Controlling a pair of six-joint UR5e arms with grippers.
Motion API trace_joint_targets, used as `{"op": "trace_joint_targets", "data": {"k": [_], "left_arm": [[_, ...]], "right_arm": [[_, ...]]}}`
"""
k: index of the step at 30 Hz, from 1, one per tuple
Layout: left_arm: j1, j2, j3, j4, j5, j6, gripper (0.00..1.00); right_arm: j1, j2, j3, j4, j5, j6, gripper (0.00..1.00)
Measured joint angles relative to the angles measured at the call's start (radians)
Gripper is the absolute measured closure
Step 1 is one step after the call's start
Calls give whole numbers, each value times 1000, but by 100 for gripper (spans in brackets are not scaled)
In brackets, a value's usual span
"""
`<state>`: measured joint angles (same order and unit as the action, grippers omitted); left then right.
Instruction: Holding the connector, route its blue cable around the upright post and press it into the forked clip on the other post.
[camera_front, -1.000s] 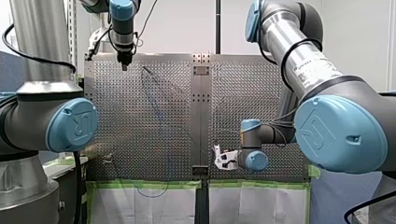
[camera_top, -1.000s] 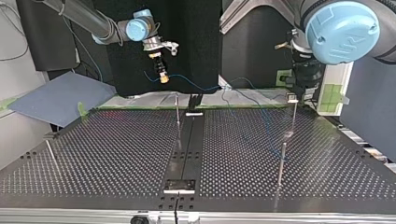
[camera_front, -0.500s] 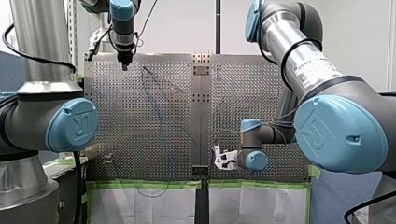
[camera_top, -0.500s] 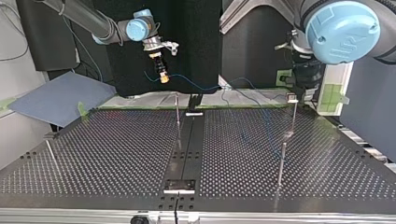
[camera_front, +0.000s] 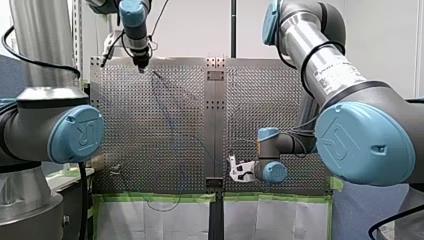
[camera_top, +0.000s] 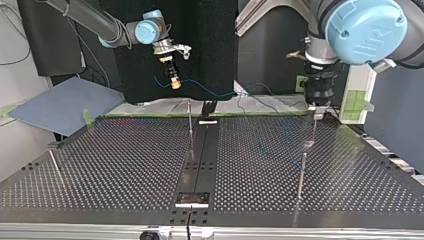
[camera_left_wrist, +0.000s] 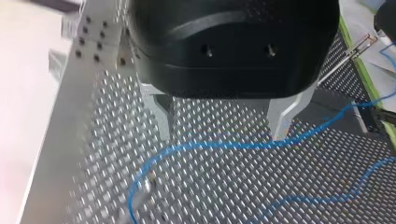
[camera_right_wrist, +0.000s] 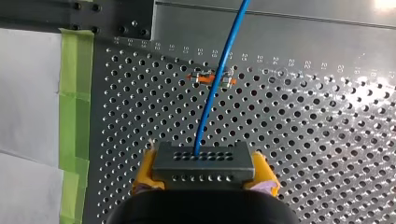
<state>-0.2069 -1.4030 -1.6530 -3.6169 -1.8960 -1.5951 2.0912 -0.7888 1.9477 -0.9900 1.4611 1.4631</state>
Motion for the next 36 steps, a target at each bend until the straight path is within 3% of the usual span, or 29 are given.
{"op": "trace_joint_targets", "data": {"k": [6, 16, 23, 36], "left_arm": [[-25, -3, 0, 64, 50, 55, 0], [-74, -69, 0, 166, 55, 136, 0], [-109, -109, 0, 242, 55, 168, 0], [-127, -133, -25, 381, -60, 300, 0]], "right_arm": [[-1, 0, 0, 3, 1, 1, 100], [0, 0, 0, 12, 2, 1, 100], [0, 0, 0, 12, 2, -2, 100], [-1, 0, 0, 17, 4, -9, 100]]}}
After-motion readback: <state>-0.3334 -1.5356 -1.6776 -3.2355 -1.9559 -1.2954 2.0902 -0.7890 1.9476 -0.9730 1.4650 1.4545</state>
